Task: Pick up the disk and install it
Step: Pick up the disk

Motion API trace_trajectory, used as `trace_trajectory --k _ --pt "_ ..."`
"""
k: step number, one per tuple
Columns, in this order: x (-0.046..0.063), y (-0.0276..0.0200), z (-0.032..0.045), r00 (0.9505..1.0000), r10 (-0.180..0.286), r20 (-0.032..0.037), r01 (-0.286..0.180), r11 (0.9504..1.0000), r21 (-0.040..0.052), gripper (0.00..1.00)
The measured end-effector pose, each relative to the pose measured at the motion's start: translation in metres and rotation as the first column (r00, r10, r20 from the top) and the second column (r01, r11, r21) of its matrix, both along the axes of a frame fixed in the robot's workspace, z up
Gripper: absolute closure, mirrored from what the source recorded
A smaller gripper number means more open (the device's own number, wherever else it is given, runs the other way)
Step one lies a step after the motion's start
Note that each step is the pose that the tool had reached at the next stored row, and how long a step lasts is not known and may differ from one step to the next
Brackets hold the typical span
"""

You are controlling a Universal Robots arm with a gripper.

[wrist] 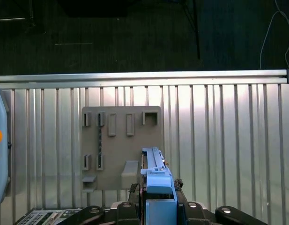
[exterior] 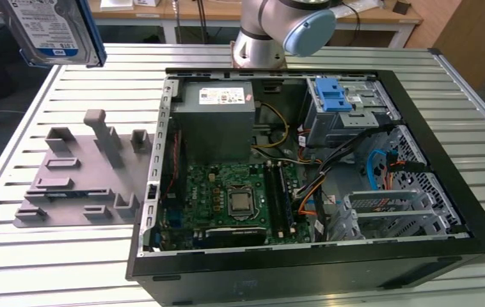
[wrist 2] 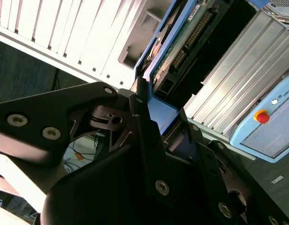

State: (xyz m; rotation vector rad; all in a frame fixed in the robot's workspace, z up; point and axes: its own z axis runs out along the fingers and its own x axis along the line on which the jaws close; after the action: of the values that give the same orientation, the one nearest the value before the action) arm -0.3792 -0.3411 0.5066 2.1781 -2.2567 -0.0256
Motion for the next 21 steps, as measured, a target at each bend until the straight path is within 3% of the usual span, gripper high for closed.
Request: trace_trajectory --k 21 --pt "0.001 -0.0001 0.0194 1.0000 0.000 0.0002 0.000 1.0000 0.0001 0.64"
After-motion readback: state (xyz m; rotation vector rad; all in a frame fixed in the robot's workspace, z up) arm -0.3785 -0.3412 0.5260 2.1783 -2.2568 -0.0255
